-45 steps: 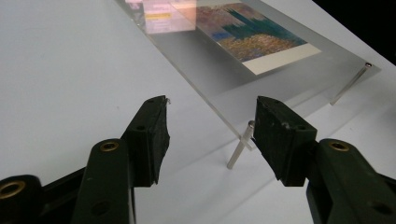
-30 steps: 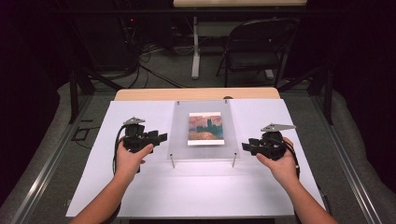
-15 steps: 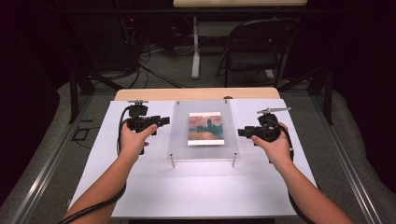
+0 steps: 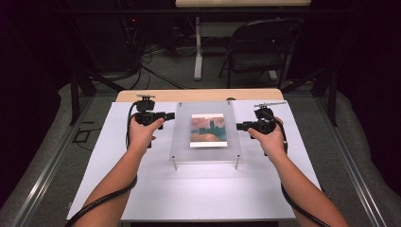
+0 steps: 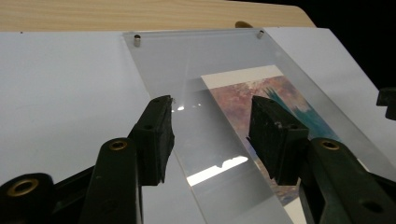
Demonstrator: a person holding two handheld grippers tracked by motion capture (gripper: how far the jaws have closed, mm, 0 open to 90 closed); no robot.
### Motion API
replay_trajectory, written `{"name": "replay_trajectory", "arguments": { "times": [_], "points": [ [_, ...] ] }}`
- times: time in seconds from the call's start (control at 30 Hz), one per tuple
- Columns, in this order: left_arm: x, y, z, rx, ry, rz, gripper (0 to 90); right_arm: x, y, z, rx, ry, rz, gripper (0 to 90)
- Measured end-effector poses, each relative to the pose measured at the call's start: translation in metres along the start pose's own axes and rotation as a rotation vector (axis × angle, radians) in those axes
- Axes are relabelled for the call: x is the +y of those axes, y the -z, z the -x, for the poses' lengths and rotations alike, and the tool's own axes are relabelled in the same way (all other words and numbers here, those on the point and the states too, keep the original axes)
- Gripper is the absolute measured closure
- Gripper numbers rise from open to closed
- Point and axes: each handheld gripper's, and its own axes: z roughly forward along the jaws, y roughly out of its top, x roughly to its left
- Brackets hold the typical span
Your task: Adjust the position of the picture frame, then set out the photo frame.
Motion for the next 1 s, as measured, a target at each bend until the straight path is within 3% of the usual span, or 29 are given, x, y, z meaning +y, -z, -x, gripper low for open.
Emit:
{"name": "replay_trajectory", "arguments": {
  "times": [0.63, 1.0],
  "points": [
    [-0.003, -0.037, -0.022, 0.031, 0.079, -0.034, 49.2, 0.008, -0.037, 0.012, -0.024, -0.076, -0.039, 57.4],
    [-0.002, -0.052, -0.021, 0.076, 0.097, -0.046, 44.2, 0.020, -0.048, 0.014, -0.052, -0.103, -0.029, 52.2]
  ]
}}
